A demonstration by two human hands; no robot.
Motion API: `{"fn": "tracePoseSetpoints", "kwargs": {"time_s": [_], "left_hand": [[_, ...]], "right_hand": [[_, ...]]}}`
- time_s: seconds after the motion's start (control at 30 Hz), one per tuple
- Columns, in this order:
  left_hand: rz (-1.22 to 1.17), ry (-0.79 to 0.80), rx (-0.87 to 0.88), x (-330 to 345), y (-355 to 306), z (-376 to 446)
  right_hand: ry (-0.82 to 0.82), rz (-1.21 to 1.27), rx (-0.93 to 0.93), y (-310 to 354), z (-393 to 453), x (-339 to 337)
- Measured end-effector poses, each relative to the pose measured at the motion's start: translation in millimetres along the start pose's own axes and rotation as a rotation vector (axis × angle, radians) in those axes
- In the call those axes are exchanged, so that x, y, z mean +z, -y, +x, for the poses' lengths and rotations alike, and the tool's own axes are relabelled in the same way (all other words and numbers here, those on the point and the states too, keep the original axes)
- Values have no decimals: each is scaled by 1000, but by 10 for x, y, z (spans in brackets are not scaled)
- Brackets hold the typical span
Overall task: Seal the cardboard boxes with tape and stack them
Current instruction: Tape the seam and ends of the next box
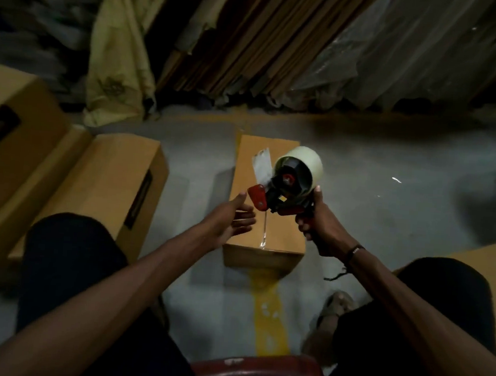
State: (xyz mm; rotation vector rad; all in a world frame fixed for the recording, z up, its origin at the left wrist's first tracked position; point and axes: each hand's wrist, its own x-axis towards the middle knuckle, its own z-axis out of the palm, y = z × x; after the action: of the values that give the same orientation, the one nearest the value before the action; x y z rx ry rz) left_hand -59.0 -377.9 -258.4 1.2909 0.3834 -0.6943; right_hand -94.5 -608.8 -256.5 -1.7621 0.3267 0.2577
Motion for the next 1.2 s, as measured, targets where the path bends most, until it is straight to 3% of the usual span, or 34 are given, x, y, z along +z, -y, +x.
{"fn": "tracePoseSetpoints", "kwargs": {"time_s": [0.2, 0.57, 0.67, 0.9, 1.1, 1.2], "left_hand": [[-382, 99, -99, 16, 24, -119], [-744, 122, -154, -153, 38, -12], [-577, 131, -144, -132, 49, 6], [28, -161, 114, -152, 136, 25], [60, -359, 96, -305, 315, 235], [256, -496, 84, -519, 490, 456]], "right_hand": [[114, 18, -21, -25, -30, 123], [202, 64, -2, -20, 123, 86], [229, 28, -22, -41, 149, 75], [263, -89, -44, -85, 181, 184], [253, -197, -75, -180, 255, 284], [252, -323, -81, -332, 353, 261]]}}
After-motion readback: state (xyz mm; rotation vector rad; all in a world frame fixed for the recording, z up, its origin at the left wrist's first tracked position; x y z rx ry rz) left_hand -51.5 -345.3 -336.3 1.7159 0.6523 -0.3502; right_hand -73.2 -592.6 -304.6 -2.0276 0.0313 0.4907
